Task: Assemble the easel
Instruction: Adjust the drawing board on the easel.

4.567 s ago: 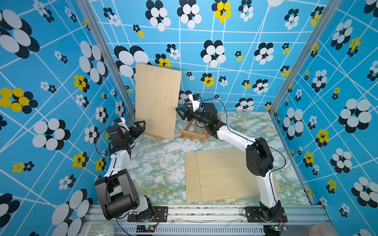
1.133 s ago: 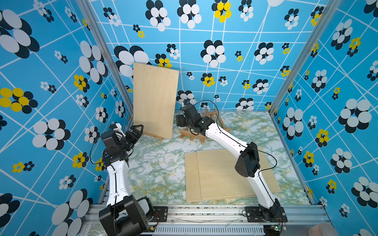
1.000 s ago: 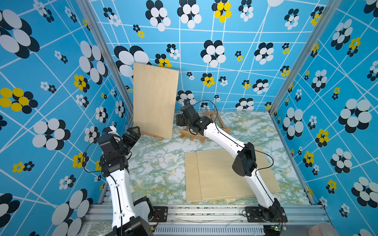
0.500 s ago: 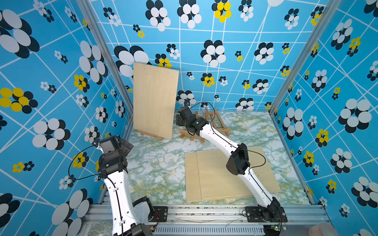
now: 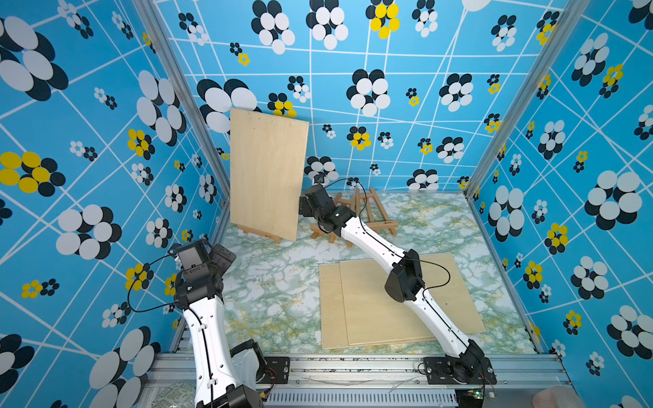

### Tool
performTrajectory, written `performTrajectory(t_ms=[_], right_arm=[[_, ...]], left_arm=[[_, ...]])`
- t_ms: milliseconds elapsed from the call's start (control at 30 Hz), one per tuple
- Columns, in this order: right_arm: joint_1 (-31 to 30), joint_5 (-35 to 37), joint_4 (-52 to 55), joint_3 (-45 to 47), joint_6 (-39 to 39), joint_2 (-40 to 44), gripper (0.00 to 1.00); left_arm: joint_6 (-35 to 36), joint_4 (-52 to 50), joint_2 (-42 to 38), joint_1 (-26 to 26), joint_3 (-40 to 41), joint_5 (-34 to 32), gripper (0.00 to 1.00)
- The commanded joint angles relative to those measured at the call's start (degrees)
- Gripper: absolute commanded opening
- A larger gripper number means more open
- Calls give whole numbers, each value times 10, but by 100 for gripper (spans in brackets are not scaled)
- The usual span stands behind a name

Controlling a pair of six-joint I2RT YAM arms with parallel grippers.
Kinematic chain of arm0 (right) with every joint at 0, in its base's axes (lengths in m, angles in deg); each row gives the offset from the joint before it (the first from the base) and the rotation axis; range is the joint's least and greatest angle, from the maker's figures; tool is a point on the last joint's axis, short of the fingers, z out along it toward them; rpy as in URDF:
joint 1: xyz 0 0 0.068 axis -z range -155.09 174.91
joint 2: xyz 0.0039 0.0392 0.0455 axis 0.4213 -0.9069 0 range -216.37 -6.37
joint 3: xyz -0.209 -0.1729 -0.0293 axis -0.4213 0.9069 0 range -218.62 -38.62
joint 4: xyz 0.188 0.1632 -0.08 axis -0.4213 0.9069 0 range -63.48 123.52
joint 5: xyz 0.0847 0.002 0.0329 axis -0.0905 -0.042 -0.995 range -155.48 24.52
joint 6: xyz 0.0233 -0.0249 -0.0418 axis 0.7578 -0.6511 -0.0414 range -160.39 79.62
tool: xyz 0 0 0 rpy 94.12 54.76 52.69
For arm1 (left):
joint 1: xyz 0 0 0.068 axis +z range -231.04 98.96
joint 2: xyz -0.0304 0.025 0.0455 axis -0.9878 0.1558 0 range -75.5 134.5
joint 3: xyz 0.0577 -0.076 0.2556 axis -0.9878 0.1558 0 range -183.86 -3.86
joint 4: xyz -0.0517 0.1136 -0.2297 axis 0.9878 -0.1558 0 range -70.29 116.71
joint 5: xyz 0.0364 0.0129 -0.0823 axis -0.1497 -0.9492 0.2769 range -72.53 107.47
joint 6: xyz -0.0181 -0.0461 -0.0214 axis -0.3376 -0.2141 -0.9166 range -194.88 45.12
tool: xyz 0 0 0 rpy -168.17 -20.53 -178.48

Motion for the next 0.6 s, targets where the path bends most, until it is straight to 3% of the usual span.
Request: performTrajectory(t_ms=[0,333,567], right_arm=[[1,-15,-30,-10,5,-6,81],[5,-107,-109,-15,13,-28,81],[9,-86,-97,-16,17,-36,81]], left_arm=[[10,24,-4,-5,7,21,99],[16,33,-3,-6,9,33,99],[19,41,1,-7,12,35,99]])
